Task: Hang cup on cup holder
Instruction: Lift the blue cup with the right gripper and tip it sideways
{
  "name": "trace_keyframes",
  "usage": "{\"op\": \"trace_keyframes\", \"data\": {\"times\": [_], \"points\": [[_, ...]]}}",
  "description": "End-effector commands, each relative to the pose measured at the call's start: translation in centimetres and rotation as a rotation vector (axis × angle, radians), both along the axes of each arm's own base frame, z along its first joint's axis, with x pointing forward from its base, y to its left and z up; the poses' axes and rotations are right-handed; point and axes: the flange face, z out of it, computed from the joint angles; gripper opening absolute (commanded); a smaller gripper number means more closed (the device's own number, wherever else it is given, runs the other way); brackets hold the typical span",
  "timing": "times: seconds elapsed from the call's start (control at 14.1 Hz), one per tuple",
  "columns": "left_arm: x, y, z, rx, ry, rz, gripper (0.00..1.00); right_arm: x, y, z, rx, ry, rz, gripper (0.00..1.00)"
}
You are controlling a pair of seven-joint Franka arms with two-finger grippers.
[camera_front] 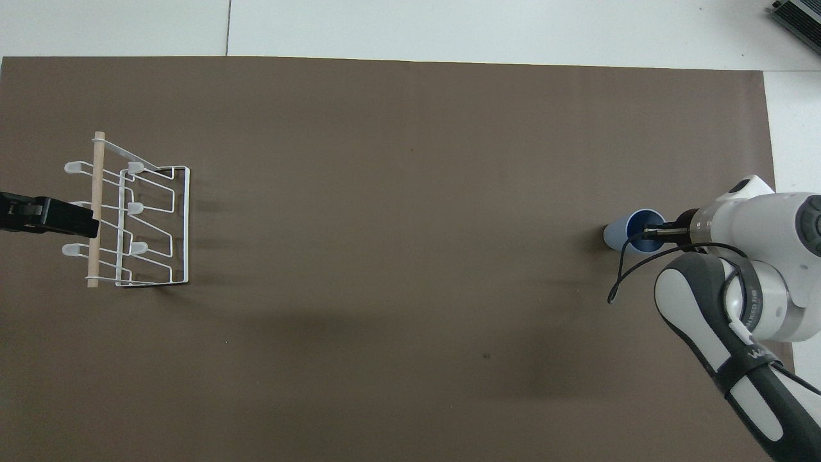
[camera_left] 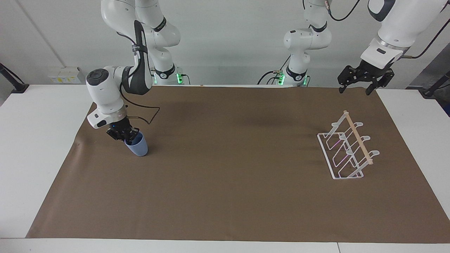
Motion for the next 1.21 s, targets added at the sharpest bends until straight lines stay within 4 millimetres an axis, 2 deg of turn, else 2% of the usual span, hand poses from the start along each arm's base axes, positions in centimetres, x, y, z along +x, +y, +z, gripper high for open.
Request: {"op": "trace_keyframes", "data": {"times": [0.0,0.57,0.92,1.14], "points": [[-1.0,0.3,0.1,-0.004,-0.001,0.015,1.0,0.4,0.2,0.4,0.028,-0.012,-0.025,0.0],[-1.0,0.3,0.1,-0.004,-0.001,0.016,1.0,1.2,2.0,1.5,0.262,-0.065,0.055,0.0],[-1.0,0.3,0.1,-0.004,0.002,0.018,1.0,1.2,4.2,2.4,0.55,-0.103,0.089,0.0],[-1.8,0.1,-0.5,-0.001,0.038,0.021,1.0,1.1,6.5,2.7,0.654,-0.12,0.085,0.0]]}}
